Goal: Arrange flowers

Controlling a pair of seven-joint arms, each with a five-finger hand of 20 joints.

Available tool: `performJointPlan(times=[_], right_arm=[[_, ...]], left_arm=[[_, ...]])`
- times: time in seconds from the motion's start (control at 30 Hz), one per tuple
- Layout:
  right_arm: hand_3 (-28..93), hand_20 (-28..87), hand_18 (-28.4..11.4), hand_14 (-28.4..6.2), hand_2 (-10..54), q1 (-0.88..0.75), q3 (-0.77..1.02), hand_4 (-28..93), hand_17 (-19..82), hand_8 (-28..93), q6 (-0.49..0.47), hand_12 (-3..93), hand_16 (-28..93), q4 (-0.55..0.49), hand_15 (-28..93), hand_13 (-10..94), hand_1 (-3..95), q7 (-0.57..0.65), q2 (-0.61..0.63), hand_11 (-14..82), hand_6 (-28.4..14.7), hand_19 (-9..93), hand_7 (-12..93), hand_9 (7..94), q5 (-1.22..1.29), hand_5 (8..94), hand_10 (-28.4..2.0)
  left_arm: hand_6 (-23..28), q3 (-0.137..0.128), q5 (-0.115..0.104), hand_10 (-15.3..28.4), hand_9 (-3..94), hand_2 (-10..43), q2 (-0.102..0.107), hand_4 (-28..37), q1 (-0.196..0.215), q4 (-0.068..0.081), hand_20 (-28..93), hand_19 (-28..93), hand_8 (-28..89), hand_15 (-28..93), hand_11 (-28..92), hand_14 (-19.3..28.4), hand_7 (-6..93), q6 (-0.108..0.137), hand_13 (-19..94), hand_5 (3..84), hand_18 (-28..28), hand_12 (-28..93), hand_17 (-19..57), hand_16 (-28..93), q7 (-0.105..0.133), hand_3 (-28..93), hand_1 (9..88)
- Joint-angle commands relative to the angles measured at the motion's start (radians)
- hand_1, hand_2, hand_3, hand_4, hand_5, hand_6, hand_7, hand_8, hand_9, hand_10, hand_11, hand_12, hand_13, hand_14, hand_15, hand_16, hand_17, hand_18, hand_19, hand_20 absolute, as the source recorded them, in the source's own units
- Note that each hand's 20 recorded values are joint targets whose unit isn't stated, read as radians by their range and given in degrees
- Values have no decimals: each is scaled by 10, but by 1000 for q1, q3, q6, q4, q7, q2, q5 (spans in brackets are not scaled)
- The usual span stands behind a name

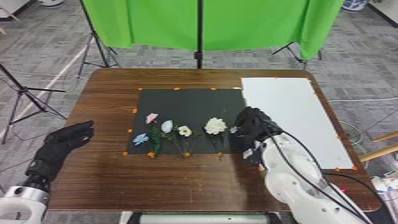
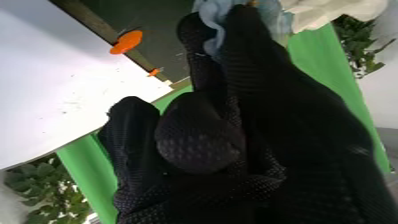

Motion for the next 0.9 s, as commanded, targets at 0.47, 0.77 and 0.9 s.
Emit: performJointPlan(times=[0.47,0.77,0.9], right_arm=[[683,555,-200,-53,-95,-41,73,-201,480,-95,-143,215,325,-81,699,782,463,-44,-2,170,-14,931,187,656,30,614,-153],[677,532,-194,-51,-95,-57,97,-203,482,-93,-181,194,318,-116,688,784,452,-43,9,148,-18,931,166,669,54,616,-150],[674,525,-194,-49,-95,-68,116,-200,483,-89,-172,188,319,-130,683,786,443,-45,10,142,-21,932,157,676,66,619,-150]], left_arm=[[53,-4,3,130,409,-64,-7,-98,7,4,204,86,-60,131,173,165,114,-18,331,454,118,113,90,21,-17,653,381],[52,-8,3,130,410,-64,-10,-96,14,0,202,83,-60,131,172,166,113,-17,331,454,119,114,86,21,-18,652,379],[52,-4,3,130,410,-64,-7,-98,9,1,200,82,-60,132,172,167,113,-17,331,454,119,114,83,22,-17,652,380]])
